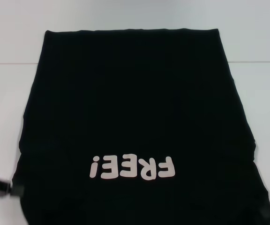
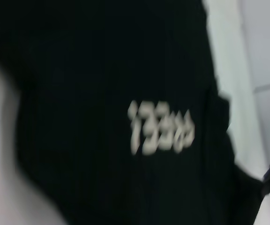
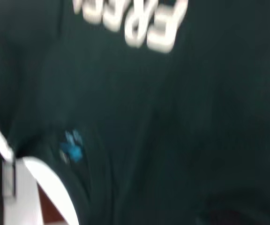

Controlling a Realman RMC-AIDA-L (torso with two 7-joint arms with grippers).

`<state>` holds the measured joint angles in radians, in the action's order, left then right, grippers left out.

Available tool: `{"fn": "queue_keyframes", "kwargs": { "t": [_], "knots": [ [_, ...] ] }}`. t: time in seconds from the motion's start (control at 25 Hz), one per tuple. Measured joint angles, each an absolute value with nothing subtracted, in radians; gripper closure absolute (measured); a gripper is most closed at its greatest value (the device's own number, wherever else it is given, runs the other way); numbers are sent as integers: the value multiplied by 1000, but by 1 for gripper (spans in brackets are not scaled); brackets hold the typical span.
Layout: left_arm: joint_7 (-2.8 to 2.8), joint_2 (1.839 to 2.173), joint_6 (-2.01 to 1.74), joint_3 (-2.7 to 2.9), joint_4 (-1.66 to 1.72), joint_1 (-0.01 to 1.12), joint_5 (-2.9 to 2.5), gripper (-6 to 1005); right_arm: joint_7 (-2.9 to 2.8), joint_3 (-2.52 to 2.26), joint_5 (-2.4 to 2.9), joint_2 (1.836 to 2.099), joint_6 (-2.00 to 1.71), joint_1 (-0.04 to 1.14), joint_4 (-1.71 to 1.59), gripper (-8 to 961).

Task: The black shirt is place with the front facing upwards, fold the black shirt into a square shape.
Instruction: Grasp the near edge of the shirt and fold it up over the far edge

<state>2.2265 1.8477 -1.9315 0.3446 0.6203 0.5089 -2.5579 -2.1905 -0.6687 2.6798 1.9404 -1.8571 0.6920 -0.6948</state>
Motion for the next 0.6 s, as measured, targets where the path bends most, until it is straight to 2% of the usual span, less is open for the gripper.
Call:
{"fn": "queue_keyframes", "kwargs": {
  "t": [0.32, 0.44, 0.6],
  "knots": [
    [2239, 1848, -1779, 254, 604, 575, -2445, 992, -2171, -460, 2396, 1892, -1736, 673, -605, 862],
    [2235, 1852, -1669, 232, 570, 585, -2373, 993, -2155, -444, 2273, 1896, -1624, 662, -563, 857],
    [2200, 1870, -1519, 229, 533, 588, -2250, 993, -2099, -442, 2117, 1930, -1447, 656, -503, 851]
  ]
}}
